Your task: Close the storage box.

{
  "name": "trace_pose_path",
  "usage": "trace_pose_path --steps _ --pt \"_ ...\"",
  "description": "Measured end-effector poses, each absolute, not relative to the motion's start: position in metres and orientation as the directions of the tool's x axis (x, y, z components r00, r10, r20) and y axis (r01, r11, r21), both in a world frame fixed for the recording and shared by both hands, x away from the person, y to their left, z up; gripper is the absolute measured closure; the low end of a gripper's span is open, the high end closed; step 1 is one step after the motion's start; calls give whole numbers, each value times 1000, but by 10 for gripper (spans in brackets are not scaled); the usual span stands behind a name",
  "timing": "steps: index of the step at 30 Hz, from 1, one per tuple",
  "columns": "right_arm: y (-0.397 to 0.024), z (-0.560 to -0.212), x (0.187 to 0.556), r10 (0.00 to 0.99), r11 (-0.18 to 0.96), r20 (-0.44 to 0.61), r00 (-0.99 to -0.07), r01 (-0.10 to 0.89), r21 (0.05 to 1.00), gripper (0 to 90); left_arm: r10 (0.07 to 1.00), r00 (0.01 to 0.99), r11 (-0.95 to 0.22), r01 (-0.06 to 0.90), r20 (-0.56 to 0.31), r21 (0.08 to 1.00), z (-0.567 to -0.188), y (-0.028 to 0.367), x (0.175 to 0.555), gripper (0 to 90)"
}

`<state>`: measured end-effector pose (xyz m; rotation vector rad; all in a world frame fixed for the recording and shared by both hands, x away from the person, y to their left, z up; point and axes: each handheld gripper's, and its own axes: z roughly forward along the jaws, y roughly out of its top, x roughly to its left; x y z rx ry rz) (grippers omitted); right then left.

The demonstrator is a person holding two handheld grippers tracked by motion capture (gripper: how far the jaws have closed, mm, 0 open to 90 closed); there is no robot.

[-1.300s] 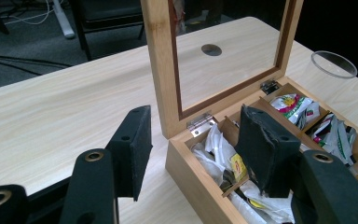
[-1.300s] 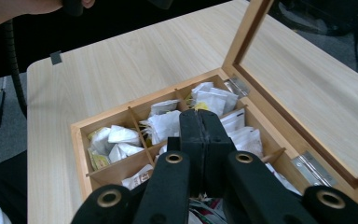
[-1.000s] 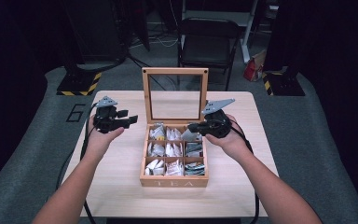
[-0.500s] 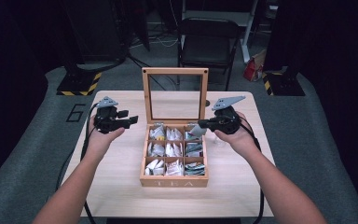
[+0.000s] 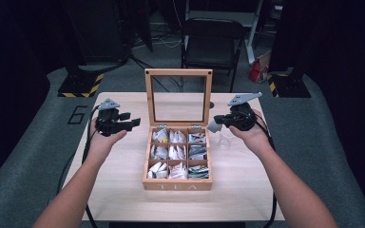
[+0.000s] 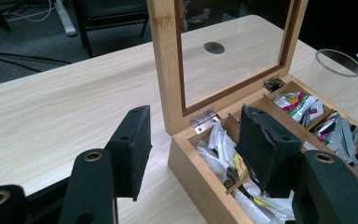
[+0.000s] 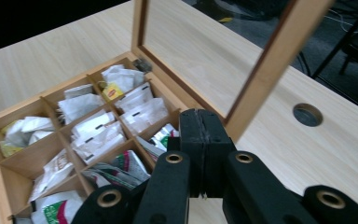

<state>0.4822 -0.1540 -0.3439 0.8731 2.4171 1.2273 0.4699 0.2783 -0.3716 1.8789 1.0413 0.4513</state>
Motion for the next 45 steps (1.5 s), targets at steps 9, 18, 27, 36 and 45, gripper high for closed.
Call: trace_pose_path --steps 9,18,27,36,45 --pt "-171 -343 493 683 433 3 -731 409 803 897 812 573 -225 482 -110 847 -372 280 472 442" --pt "-182 -345 498 717 423 -5 -697 429 798 897 812 574 -227 476 -105 849 -371 278 471 442" --pt "-190 -353 501 734 426 -12 -679 447 787 897 813 573 -228 476 -103 849 -371 279 471 443" --pt "-195 -372 505 750 421 4 -661 482 769 897 813 573 -230 479 -103 847 -372 280 471 442" --pt "-196 -386 508 761 422 6 -649 502 755 897 815 571 -227 479 -105 848 -372 280 470 442"
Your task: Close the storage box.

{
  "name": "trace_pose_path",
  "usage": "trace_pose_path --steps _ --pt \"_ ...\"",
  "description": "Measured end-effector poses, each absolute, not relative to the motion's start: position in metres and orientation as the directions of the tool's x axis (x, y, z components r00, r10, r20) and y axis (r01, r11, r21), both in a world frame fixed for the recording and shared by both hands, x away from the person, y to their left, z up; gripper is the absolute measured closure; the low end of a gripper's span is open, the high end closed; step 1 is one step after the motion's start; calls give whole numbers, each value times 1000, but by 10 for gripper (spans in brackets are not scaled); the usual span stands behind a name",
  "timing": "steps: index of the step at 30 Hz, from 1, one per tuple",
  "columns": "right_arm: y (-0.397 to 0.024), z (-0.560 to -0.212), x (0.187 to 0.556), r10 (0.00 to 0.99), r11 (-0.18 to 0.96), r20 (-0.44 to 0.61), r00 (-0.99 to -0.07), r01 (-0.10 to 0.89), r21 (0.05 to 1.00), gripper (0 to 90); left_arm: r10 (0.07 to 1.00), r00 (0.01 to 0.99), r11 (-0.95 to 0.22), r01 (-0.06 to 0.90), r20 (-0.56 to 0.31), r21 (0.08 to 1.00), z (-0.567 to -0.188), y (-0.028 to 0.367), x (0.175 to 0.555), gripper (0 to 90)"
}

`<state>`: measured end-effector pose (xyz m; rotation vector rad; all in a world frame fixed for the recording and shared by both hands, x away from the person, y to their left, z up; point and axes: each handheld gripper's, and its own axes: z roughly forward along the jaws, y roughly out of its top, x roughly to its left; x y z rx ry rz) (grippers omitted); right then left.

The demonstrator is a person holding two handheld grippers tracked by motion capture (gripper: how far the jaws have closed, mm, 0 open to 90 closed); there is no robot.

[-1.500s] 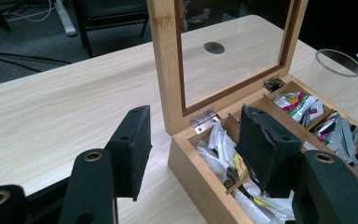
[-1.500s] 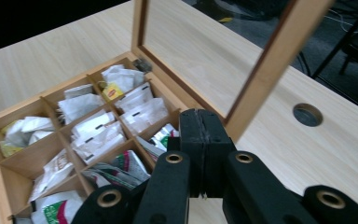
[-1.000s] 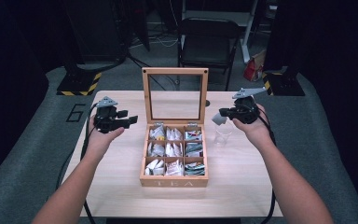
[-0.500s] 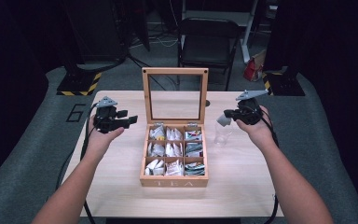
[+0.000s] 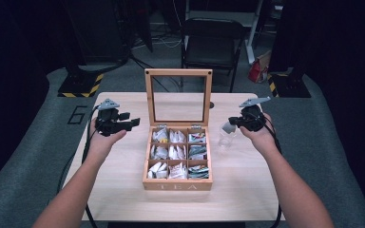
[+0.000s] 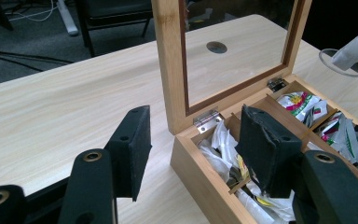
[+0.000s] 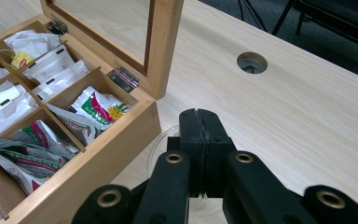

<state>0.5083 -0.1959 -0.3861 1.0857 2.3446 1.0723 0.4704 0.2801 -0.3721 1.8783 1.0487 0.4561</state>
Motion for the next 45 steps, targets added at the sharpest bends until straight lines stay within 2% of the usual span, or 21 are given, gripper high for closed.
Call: trace_pose_path --steps 22,29,39,45 --pt "-193 -411 513 772 420 27 -635 541 729 896 813 573 -233 483 -104 844 -374 280 471 442" --pt "-190 -422 515 763 450 17 -646 549 704 893 816 568 -226 484 -107 845 -374 280 471 442" --pt "-189 -417 513 763 439 23 -646 544 715 808 814 570 -229 484 -106 844 -374 280 471 442" --pt "-186 -409 511 767 404 50 -640 542 737 672 817 567 -225 485 -108 845 -374 280 472 438"
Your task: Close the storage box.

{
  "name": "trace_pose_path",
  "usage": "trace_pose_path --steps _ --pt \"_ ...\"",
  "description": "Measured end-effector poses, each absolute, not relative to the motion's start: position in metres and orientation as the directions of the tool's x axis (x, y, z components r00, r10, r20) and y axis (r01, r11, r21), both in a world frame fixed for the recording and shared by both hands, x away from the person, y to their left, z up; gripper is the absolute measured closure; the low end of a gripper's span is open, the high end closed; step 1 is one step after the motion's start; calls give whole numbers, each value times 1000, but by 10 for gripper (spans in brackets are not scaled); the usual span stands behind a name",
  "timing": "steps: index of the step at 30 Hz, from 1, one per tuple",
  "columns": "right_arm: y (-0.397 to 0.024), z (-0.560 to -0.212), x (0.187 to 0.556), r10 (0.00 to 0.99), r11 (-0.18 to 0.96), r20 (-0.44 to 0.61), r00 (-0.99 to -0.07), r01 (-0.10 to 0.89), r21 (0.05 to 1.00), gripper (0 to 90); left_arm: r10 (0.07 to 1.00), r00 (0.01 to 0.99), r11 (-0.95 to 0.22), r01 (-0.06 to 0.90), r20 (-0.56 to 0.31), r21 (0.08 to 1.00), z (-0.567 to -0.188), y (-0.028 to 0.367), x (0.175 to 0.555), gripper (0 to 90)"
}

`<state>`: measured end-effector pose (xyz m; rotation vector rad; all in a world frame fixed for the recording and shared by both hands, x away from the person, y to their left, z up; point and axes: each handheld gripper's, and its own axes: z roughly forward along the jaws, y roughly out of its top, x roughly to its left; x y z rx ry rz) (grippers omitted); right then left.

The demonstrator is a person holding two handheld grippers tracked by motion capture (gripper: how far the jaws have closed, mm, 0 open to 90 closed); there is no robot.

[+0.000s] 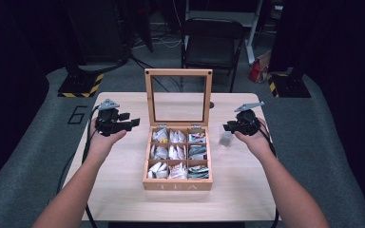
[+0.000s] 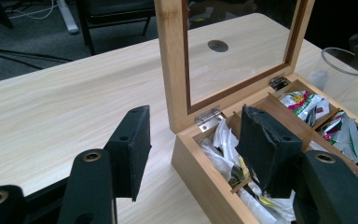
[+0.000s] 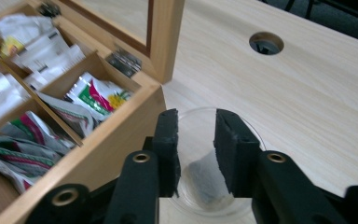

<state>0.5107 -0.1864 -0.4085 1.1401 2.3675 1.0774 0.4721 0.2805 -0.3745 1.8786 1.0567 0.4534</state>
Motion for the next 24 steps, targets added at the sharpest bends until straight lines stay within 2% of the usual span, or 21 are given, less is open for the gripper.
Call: trace_pose_path --steps 14,24 --pt "-166 -385 507 736 381 79 -672 509 772 479 822 557 -211 496 -122 842 -375 284 474 415" --pt "-154 -374 508 720 388 64 -691 477 789 463 822 557 -211 493 -120 844 -375 284 475 416"
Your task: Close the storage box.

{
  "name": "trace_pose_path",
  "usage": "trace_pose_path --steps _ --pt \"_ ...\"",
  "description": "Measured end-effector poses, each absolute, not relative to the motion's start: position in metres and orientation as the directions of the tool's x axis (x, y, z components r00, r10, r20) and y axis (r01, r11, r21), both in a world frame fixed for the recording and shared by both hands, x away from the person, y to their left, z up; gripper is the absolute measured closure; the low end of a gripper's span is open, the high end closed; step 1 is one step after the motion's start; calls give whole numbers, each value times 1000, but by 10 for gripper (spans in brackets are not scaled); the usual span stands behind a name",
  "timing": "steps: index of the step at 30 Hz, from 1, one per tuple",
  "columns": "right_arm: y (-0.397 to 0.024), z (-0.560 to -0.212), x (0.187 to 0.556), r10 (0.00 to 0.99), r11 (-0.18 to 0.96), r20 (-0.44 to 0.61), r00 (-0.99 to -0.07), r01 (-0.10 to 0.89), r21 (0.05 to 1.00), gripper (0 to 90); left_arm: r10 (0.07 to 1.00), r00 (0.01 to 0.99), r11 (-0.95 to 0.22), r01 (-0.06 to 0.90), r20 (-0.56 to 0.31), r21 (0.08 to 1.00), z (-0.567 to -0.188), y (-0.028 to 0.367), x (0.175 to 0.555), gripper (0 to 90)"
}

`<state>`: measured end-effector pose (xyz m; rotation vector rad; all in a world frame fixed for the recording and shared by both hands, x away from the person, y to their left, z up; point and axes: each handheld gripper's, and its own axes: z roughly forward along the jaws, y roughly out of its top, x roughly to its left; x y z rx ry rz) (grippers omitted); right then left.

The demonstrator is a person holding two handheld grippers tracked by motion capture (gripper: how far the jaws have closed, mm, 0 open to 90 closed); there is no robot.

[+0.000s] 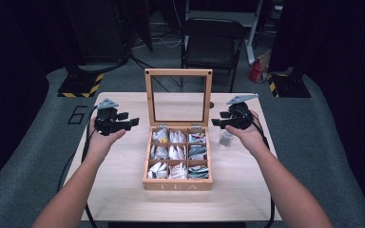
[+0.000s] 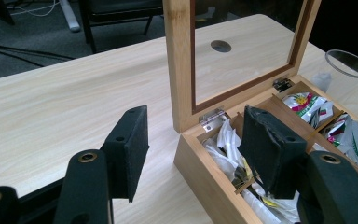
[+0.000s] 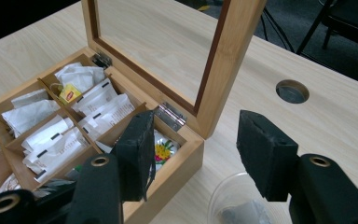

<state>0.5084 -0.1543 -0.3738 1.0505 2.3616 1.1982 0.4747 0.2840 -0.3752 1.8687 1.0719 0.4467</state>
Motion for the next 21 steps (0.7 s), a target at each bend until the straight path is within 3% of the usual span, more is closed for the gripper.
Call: trace_pose_path --steps 21 --pt "-143 -371 527 717 383 72 -694 478 791 477 815 568 -228 492 -111 840 -372 281 477 417"
